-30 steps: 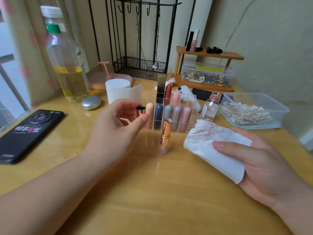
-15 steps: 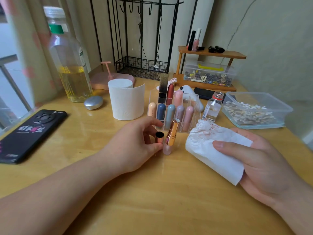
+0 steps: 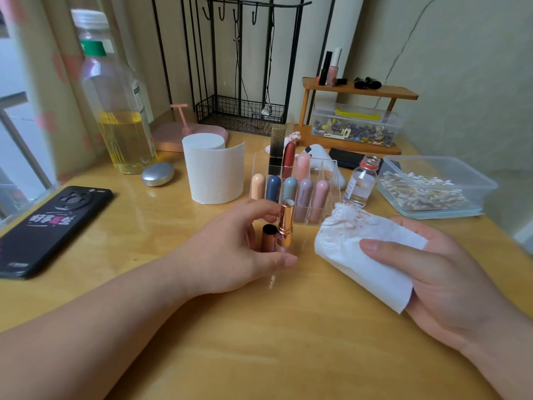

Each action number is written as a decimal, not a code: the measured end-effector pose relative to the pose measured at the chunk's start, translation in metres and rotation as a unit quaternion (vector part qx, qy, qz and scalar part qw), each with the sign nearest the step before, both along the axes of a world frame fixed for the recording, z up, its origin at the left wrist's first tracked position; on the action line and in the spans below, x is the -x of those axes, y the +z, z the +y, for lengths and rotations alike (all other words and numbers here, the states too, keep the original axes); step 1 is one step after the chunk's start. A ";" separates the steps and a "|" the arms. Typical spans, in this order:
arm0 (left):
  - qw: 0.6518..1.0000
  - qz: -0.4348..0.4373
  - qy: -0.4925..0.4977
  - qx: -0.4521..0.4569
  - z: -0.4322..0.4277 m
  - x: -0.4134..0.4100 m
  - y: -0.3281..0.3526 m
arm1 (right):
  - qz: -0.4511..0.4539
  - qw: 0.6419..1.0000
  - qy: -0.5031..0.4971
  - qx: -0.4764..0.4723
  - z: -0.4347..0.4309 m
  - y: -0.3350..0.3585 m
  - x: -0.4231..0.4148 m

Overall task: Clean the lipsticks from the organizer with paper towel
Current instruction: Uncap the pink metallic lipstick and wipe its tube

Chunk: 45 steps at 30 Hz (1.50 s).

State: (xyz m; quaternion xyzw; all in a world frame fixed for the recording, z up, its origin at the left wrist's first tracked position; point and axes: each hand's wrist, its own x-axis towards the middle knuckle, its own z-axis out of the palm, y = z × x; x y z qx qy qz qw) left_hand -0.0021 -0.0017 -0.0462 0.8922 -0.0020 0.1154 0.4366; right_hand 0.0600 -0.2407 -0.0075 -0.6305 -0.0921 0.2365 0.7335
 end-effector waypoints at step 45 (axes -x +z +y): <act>0.874 0.090 -0.257 0.403 -0.059 0.026 0.001 | -0.094 0.976 0.188 -0.060 0.002 -0.019 0.003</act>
